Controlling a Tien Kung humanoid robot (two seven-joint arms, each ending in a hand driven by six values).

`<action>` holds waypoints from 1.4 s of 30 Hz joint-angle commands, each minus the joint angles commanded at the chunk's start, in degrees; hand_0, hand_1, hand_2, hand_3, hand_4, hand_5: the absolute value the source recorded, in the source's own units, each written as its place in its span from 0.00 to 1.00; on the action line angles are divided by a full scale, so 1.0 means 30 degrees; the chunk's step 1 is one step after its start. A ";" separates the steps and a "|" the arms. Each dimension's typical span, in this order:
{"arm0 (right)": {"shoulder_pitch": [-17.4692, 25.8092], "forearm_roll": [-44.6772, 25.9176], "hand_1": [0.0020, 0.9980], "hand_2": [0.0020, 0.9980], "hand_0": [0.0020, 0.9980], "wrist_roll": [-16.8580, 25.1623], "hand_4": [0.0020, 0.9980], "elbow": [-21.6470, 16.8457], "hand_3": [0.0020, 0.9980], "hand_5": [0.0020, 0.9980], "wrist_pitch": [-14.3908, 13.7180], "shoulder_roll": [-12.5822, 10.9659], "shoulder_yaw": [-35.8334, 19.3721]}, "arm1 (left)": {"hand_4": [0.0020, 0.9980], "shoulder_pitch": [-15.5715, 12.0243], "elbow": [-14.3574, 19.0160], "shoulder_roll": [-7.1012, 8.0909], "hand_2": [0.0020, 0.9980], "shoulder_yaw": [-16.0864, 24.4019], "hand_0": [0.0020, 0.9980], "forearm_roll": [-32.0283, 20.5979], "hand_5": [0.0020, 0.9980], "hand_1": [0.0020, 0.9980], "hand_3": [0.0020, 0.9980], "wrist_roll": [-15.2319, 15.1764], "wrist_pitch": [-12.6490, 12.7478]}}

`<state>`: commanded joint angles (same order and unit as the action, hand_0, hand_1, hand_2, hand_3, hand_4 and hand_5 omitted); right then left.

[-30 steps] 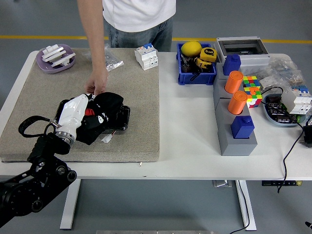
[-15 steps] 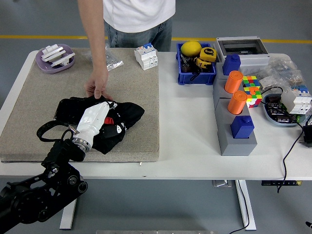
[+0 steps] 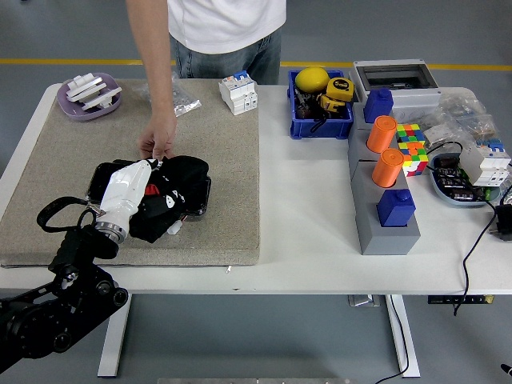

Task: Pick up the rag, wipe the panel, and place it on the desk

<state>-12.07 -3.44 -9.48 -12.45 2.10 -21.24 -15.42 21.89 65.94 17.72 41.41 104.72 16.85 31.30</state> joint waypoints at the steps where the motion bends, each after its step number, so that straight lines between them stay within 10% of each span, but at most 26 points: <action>1: 0.0020 0.0050 0.62 0.68 0.71 -0.0019 1.00 0.0006 0.64 0.57 -0.0004 0.0005 -0.0057 | 0.21 0.0021 -0.0209 -0.0020 0.47 0.0112 0.31 -0.0033 0.00 0.16 0.42 -0.0001 0.0014; 42: -0.0012 0.0116 0.62 0.68 0.71 -0.0095 1.00 -0.0066 0.64 0.57 0.0033 -0.0008 -0.0126 | 0.19 0.0196 -0.2598 0.1216 0.46 0.3649 0.33 0.0788 0.00 0.16 0.42 0.0652 0.0419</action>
<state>-12.11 -3.10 -9.77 -12.65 2.20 -21.26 -15.80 22.48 58.15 21.37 52.35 107.08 18.81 32.55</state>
